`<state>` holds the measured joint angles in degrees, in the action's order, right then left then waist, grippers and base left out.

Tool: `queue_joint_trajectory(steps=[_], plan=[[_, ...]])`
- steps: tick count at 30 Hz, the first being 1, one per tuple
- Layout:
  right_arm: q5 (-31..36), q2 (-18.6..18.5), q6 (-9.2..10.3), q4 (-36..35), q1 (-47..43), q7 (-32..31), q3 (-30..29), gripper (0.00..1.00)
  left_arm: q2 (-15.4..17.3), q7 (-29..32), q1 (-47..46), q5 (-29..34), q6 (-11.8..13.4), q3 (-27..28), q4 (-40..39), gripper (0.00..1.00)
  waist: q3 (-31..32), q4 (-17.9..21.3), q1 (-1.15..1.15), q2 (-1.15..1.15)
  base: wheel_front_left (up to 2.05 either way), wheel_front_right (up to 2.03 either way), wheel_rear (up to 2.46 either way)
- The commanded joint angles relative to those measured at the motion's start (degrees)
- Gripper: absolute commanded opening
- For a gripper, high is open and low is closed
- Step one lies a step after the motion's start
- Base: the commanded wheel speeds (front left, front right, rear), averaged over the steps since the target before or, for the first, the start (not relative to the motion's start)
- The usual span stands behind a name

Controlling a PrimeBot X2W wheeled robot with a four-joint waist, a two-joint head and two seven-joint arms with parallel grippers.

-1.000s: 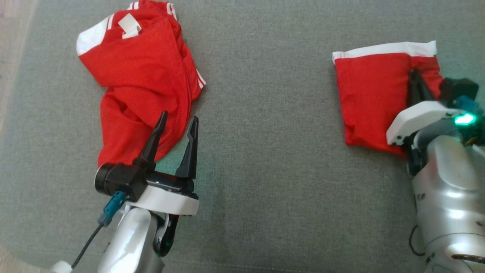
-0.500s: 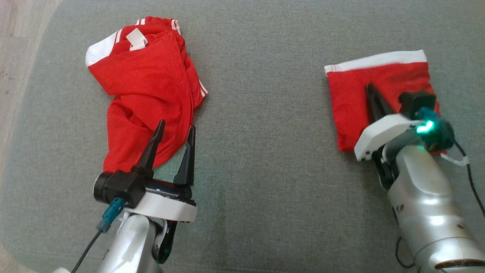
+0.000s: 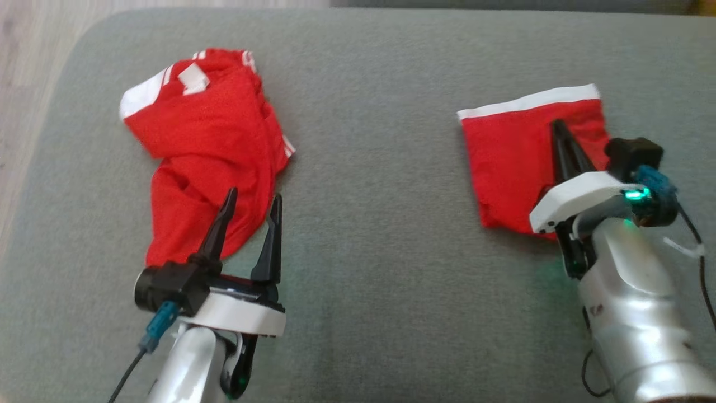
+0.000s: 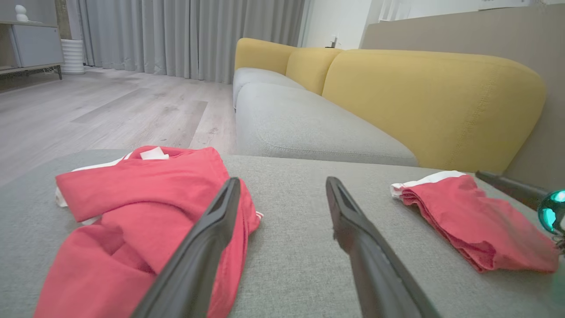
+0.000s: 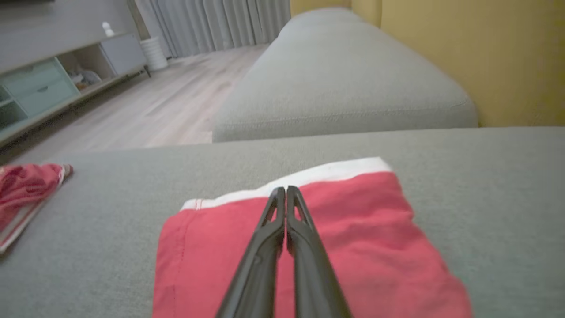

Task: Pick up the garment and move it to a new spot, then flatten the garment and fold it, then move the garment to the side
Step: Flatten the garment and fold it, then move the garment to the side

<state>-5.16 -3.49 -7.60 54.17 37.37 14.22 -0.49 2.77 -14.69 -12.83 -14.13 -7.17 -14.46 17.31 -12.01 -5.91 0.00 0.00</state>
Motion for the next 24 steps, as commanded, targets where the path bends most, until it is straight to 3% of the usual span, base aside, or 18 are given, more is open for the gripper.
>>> queue_joint_trajectory(steps=[1,6,11,16,24], plan=[[-1.0,0.6,0.11,-6.2,-2.4,0.7,1.1,1.00,0.2,-0.3,-0.2,0.2,-0.3,2.5,-2.1,1.00,1.7,2.0,0.00,0.00,0.00,0.00,0.00],[-3.7,0.6,0.11,-19.2,-11.8,0.8,2.2,1.00,0.2,-0.3,1.0,0.3,-0.3,3.2,-2.2,1.00,3.8,4.8,0.00,0.00,0.00,0.00,0.00],[-5.0,0.6,0.11,-27.4,-20.9,0.8,2.9,1.00,0.1,-0.3,2.3,0.1,-0.3,3.6,-2.1,1.00,5.4,6.8,0.00,0.00,0.00,0.00,0.00],[-5.4,0.6,0.11,-30.6,-25.4,0.8,3.6,1.00,0.1,-0.3,3.0,0.2,-0.3,3.6,-2.2,1.00,5.7,8.1,0.00,0.00,0.00,0.00,0.00],[-4.8,0.6,0.11,-31.4,-24.6,0.3,2.9,1.00,0.1,-0.3,2.3,0.2,-0.3,2.8,-2.4,1.00,4.3,7.8,0.00,0.00,0.00,0.00,0.00]])
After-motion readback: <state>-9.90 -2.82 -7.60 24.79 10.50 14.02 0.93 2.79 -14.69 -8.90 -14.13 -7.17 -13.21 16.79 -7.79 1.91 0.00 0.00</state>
